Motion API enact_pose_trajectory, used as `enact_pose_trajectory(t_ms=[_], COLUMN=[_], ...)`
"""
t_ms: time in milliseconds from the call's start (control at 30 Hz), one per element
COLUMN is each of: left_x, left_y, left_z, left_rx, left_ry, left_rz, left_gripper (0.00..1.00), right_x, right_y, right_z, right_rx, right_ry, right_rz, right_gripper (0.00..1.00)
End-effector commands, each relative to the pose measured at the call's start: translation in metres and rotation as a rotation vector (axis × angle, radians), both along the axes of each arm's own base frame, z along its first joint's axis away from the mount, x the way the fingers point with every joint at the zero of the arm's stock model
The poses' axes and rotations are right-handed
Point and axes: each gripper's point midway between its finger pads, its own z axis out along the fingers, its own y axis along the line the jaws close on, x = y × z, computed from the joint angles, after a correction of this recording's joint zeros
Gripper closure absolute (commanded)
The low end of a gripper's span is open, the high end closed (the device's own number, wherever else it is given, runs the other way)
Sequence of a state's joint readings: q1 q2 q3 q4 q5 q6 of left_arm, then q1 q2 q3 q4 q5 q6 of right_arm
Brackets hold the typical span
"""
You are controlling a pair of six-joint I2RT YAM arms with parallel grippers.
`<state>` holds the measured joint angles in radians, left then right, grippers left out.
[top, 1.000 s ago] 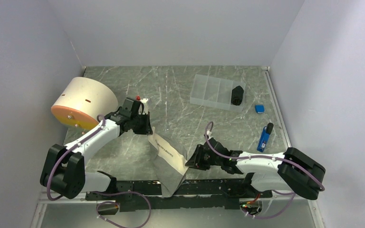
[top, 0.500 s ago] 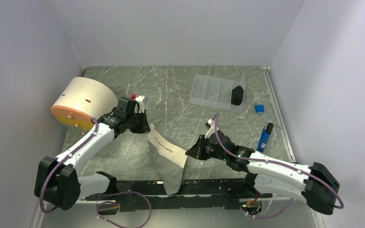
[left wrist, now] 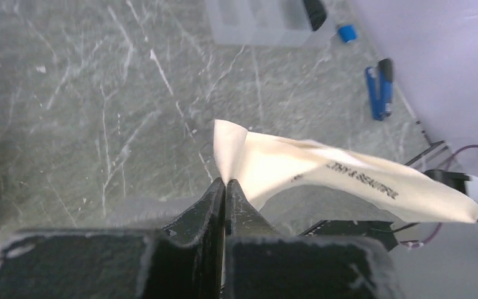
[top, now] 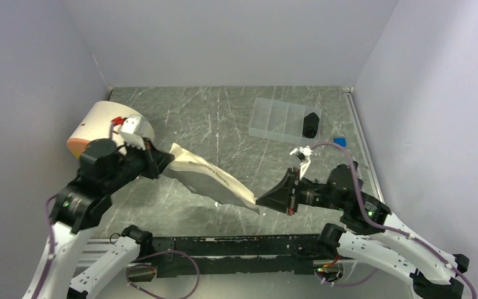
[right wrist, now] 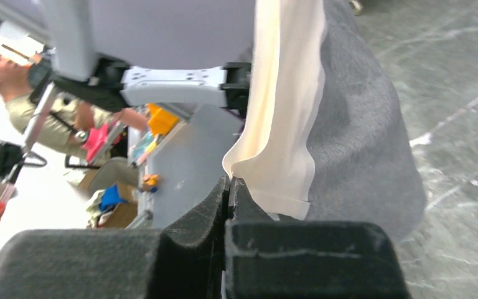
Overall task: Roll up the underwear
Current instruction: Flatten out the underwear at the center of the board.
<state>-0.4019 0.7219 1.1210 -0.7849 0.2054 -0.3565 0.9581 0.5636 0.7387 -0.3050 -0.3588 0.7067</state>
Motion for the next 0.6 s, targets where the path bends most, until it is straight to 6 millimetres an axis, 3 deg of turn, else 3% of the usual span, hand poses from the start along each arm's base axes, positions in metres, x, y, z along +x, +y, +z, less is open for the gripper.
enact_pose_trajectory(t_ms=[0, 67, 100, 167, 233, 300, 400, 467, 567], left_x=[-0.037, -0.047, -0.049, -0.046, -0.033, -0.015, 0.017, 0.042, 0.080], left_y=[0.009, 0.006, 0.004, -0.002, -0.005, -0.013, -0.031, -0.038, -0.035], left_z=[0.032, 0.036, 0.033, 0.020, 0.001, -0.019, -0.059, -0.088, -0.131], left_rx=[-0.035, -0.046, -0.043, -0.020, 0.005, 0.011, 0.001, 0.001, 0.045], left_ry=[-0.002, 0.035, 0.060, 0.130, 0.181, 0.211, 0.255, 0.257, 0.245], left_rz=[-0.024, -0.055, -0.069, -0.092, -0.082, -0.082, -0.091, -0.065, 0.029], left_gripper=[0.95, 0.95, 0.95, 0.95, 0.95, 0.95, 0.95, 0.95, 0.95], right_x=[-0.033, -0.022, -0.008, 0.021, 0.054, 0.088, 0.135, 0.164, 0.204], right_y=[-0.014, -0.018, -0.021, -0.026, -0.032, -0.032, -0.031, -0.036, -0.049], right_z=[0.042, 0.047, 0.044, 0.035, 0.013, -0.020, -0.071, -0.112, -0.158], right_rx=[0.085, 0.063, 0.022, -0.068, -0.194, -0.361, -0.559, -0.595, -0.548], right_ry=[-0.073, -0.079, -0.071, -0.059, -0.039, -0.018, -0.010, 0.108, 0.188], right_rz=[0.134, 0.060, -0.024, -0.174, -0.338, -0.473, -0.535, -0.498, -0.510], right_gripper=[1.00, 1.00, 1.00, 1.00, 1.00, 1.00, 1.00, 1.00, 1.00])
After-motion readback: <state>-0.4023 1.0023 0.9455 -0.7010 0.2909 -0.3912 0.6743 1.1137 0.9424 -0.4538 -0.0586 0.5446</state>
